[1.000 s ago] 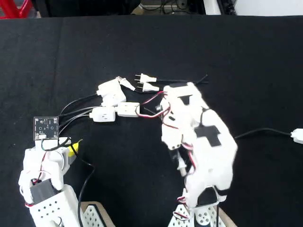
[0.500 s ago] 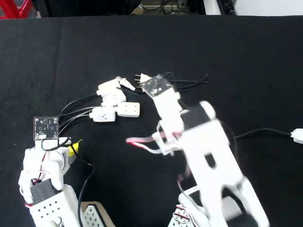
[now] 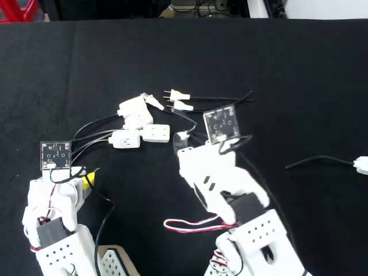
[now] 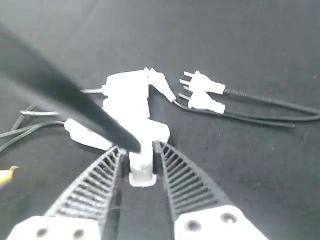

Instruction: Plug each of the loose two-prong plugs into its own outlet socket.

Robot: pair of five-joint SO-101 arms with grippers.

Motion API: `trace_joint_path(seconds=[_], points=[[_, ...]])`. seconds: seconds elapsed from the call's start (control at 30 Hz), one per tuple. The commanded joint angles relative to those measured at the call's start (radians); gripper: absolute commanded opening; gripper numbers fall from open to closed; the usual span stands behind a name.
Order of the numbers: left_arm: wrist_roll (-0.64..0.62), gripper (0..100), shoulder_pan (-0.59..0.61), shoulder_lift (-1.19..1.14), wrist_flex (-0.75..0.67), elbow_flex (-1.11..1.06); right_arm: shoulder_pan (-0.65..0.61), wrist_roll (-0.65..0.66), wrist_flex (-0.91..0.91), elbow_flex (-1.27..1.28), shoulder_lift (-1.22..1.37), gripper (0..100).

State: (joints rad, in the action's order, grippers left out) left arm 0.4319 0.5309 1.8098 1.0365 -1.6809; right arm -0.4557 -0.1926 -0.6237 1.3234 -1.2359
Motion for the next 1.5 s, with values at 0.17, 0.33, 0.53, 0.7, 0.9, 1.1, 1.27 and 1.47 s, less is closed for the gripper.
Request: trace_joint_path(seconds=[0.17, 0.33, 0.53, 0.7, 0.9, 1.1, 1.27, 1.47], points=[[-0.092, 38, -0.421, -0.015, 0.064, 0.277, 0.33, -0.052, -0.123, -0.211, 0.206, 1.1], [-0.11, 38, -0.582, -0.269, -0.041, 0.453, 0.451, -0.1, -0.02, -0.269, 0.415, 1.1], [-0.107, 39, -0.582, -0.824, -0.293, 0.648, 0.471, -0.1, -0.002, -0.358, 0.611, 1.1], [-0.121, 38, -0.585, -1.24, -0.425, 0.851, 0.517, -0.1, -0.002, -0.397, 0.671, 1.1], [-0.463, 36, -0.542, -1.625, -0.516, 1.052, 0.517, -0.098, -0.002, -0.394, 0.676, 1.1], [-0.499, 35, -0.478, -1.806, -0.503, 1.162, 0.517, -0.098, -0.002, -0.397, 0.682, 1.1], [-0.494, 34, -0.489, -1.807, -0.296, 1.21, 0.516, -0.097, -0.002, -0.397, 0.684, 1.1], [-0.325, 34, -0.51, -1.818, -0.003, 1.333, 0.516, -0.095, -0.002, -0.395, 0.684, 1.1]])
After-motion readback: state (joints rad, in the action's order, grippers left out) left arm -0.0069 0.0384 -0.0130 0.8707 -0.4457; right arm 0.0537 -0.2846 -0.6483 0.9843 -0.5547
